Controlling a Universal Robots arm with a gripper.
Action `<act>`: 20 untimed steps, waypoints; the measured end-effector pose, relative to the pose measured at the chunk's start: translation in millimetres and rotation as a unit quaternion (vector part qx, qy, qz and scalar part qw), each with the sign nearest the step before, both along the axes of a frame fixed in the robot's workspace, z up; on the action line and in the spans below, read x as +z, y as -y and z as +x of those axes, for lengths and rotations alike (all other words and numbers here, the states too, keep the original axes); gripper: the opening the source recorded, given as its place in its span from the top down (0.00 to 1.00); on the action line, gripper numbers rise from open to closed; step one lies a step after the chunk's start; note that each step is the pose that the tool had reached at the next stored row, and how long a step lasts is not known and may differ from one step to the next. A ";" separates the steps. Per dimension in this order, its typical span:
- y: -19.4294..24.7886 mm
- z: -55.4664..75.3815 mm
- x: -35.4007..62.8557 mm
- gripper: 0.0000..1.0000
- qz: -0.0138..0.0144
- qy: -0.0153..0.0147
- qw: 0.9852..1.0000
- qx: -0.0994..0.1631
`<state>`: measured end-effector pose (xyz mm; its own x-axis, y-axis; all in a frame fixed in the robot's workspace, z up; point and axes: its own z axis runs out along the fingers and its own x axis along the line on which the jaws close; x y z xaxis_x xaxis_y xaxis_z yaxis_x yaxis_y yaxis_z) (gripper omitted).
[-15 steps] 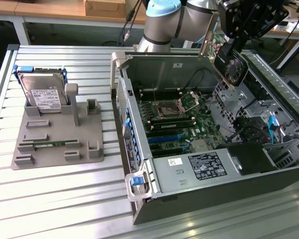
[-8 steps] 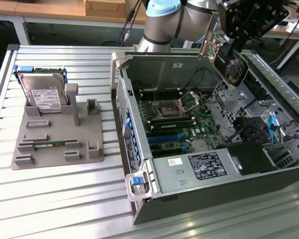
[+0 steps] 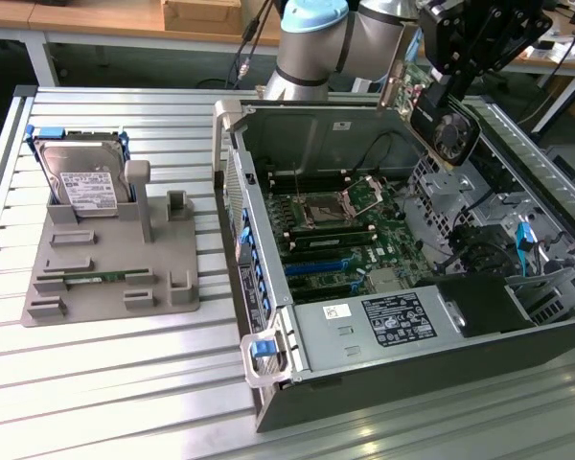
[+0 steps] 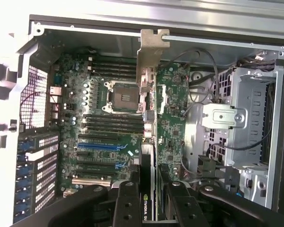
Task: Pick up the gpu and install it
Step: 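Insert the gpu into the slot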
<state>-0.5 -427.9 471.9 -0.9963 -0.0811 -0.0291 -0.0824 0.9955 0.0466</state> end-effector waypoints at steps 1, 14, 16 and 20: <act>0.0 0.0 0.0 0.73 0.000 0.000 1.000 0.003; 0.0 0.6 -0.1 0.73 0.000 0.000 0.998 0.066; 0.0 0.7 0.0 0.73 0.000 0.000 0.997 0.073; 0.0 0.8 -0.1 0.73 0.000 0.000 0.996 0.091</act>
<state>0.3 -427.9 471.8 -0.9652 -0.2598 -0.0292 -0.2609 0.9642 0.0467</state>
